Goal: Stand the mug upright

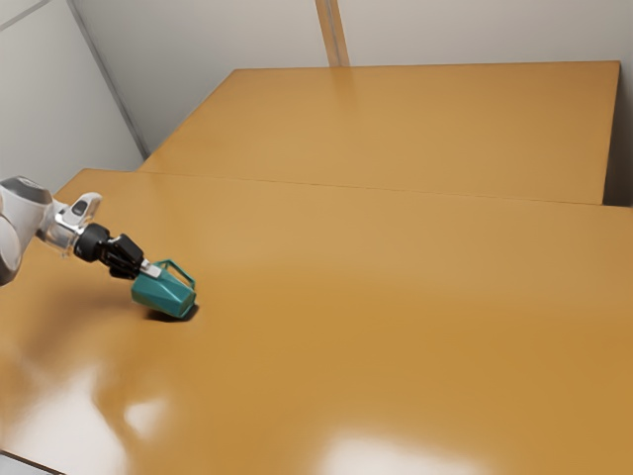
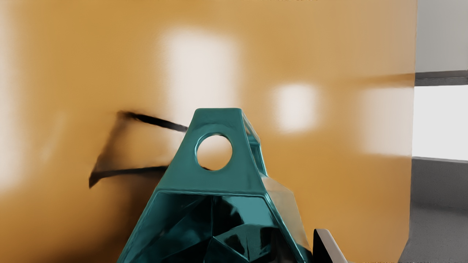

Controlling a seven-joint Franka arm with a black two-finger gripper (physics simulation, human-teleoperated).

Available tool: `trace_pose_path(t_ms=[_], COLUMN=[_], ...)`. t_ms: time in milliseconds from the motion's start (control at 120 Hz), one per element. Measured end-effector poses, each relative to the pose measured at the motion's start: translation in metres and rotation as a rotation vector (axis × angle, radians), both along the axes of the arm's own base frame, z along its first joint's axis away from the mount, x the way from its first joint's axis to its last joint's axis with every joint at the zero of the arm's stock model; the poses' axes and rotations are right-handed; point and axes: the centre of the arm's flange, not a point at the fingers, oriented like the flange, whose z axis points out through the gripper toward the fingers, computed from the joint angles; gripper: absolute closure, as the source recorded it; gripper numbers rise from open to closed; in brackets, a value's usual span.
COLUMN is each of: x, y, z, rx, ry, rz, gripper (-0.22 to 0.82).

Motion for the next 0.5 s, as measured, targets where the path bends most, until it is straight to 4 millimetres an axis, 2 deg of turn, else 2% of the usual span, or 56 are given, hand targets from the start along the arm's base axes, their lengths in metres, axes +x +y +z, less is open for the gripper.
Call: trace_pose_path(t_ms=[100,267,375,500], x=[0.002,-0.007,0.006,0.023], y=[-0.008,-0.023,-0.062,-0.115], z=[0.013,0.062,0.105,0.141], rx=[-0.003,0.011,0.094,0.24], ry=[-0.026,-0.092,-0.125,-0.133], rz=[-0.018,-0.032,-0.12,-0.23], gripper=[0.73,0.76,0.77,0.78])
